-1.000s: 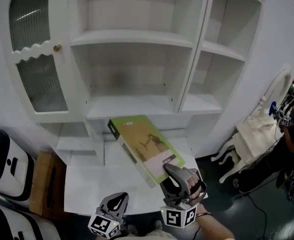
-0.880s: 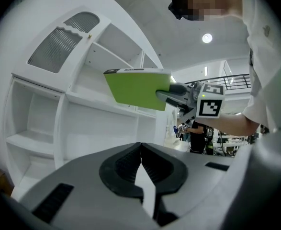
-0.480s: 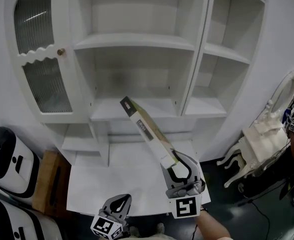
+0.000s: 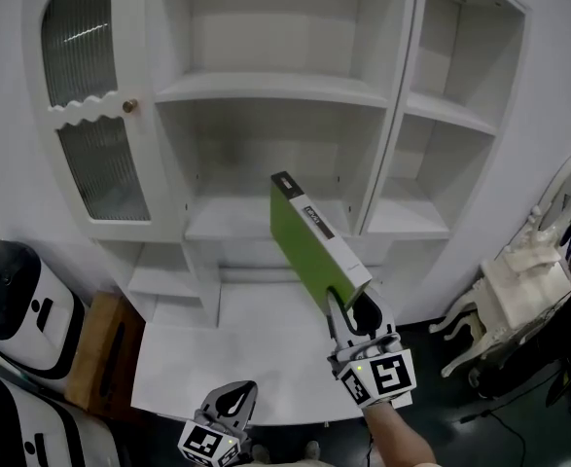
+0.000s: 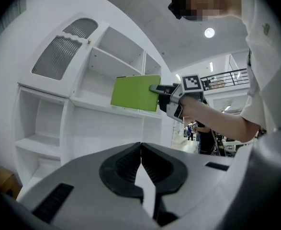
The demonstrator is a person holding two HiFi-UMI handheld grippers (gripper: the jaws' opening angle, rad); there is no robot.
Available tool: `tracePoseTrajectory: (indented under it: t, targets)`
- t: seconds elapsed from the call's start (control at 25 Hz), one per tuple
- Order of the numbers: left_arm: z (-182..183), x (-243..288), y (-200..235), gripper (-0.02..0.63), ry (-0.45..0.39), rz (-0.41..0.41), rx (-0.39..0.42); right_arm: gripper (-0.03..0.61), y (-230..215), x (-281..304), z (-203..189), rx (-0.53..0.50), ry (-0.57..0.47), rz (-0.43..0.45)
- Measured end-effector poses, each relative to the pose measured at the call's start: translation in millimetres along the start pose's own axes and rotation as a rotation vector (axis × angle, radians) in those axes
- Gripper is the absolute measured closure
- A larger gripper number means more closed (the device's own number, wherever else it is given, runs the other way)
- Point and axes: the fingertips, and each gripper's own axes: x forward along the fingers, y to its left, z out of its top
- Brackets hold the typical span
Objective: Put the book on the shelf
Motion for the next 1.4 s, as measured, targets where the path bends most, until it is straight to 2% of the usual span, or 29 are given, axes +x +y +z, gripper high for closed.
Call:
tracePoseTrajectory:
  t: [0.32,0.64,0.84,1.0,1.4]
  targets:
    - [2,8,2,0.603,-0.002,0.015,0.006,0.43,-30,15,-11,0.37,-0.041,-0.021]
    - [1,14,3,0.603,-0.001,0.019,0.003,0.43,-49,24,-25,0.656,-0.052,-0.055]
    - [3,18,3,0.603,-0.008,0.013,0.004,0.43,-54,33,-32,0.791,-0.043,-0.077]
    - [4,19,2,0.603,-0.011,0.01,0.002,0.43,-58,40,-47,0.951,-0.025,-0.106]
    - [4,20,1,0.603,-0.012,0.005,-0.001,0.43,-62,63,-70,1.188,-0.004,-0.144]
